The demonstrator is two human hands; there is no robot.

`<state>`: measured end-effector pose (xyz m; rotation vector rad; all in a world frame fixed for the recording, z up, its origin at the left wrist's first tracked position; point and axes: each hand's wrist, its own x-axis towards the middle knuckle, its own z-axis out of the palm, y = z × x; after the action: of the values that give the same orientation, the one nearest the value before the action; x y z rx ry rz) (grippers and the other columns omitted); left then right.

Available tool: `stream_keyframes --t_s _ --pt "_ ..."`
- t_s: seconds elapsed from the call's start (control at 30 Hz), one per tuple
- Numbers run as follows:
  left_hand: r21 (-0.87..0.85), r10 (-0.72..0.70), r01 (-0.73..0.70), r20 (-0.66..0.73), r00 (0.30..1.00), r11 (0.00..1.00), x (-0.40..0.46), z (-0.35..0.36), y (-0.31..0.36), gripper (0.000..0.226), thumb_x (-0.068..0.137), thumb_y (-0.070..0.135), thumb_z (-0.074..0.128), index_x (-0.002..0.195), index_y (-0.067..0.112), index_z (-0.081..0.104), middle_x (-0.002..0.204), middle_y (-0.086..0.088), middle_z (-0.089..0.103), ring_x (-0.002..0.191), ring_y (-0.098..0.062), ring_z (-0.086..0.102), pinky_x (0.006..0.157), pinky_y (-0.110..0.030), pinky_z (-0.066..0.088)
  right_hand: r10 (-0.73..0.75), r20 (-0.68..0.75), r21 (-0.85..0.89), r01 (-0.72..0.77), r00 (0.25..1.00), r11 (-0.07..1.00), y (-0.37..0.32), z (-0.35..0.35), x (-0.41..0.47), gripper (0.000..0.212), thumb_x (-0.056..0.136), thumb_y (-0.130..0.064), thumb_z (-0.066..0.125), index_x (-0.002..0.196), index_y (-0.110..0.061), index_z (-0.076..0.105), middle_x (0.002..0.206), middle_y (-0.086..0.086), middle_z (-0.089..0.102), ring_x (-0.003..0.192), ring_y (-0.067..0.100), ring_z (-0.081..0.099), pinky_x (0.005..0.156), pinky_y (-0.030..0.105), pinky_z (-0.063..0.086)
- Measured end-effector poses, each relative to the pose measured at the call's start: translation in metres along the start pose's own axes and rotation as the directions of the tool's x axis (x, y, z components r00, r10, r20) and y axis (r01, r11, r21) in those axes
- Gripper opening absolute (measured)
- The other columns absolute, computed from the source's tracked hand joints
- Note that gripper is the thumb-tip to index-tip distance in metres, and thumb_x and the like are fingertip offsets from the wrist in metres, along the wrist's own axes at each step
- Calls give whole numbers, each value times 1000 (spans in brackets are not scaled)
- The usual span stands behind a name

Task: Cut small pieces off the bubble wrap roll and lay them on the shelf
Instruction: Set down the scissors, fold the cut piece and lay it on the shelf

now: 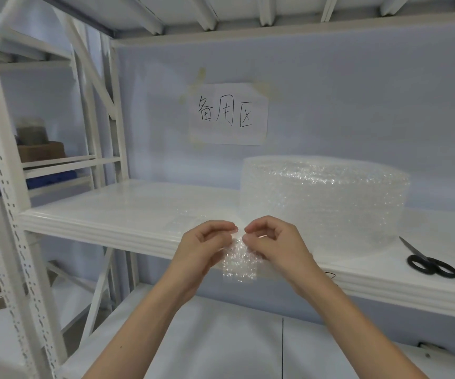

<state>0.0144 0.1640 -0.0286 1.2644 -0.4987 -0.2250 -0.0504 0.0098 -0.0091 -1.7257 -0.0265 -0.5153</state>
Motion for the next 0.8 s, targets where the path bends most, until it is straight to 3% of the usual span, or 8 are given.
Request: stream_keyframes --t_s 0.13,0.27,0.37,0.53,0.63,0.73,0.8 --pt "-43 -114 115 28 993 992 -1 -20 1 25 92 18 65 115 10 67 95 -6 71 78 -23 64 87 -37 57 -12 -2 33 12 1000 999 -4 14 15 21 82 -3 70 101 -12 66 79 7 64 57 14 58 56 17 49" --pt "102 -120 124 -40 992 987 -1 -46 7 11 89 12 67 95 3 72 80 -8 69 69 -14 67 69 -22 59 -19 25 1 19 1000 1000 -6 33 42 19 84 -5 69 102 -11 68 83 6 63 60 15 61 58 21 54" --pt "157 -84 107 -146 986 982 7 -70 11 9 88 9 68 90 2 73 71 -5 68 63 -10 67 63 -18 57 17 72 -18 -16 997 1000 -5 51 66 13 83 -5 69 96 -8 70 77 6 64 59 14 59 54 23 53" --pt "272 27 59 -302 953 960 28 -107 29 7 88 12 68 89 7 74 77 -5 72 59 -13 60 62 -22 54 34 145 -143 -13 989 990 -10 83 110 14 79 -12 72 93 -12 71 84 6 70 68 16 58 58 24 49" --pt "410 112 44 -349 930 911 41 -122 38 9 87 18 68 90 11 73 76 1 75 57 -11 54 61 -27 45 24 158 -228 13 987 974 -10 103 138 16 76 -16 73 92 -12 71 88 8 72 68 15 57 60 25 46" --pt "483 174 28 -369 913 875 51 -132 41 7 88 15 66 93 12 70 77 -1 74 48 4 54 56 -20 41 27 195 -301 34 981 953 -5 121 161 18 74 -17 75 92 -11 73 84 2 71 66 12 56 57 20 42" --pt "510 183 42 -383 906 859 58 -139 40 11 87 16 66 98 16 68 79 -2 75 53 2 56 58 -19 42 36 214 -324 36 976 945 0 130 174 18 74 -17 75 91 -9 73 84 3 73 68 12 57 58 21 43"
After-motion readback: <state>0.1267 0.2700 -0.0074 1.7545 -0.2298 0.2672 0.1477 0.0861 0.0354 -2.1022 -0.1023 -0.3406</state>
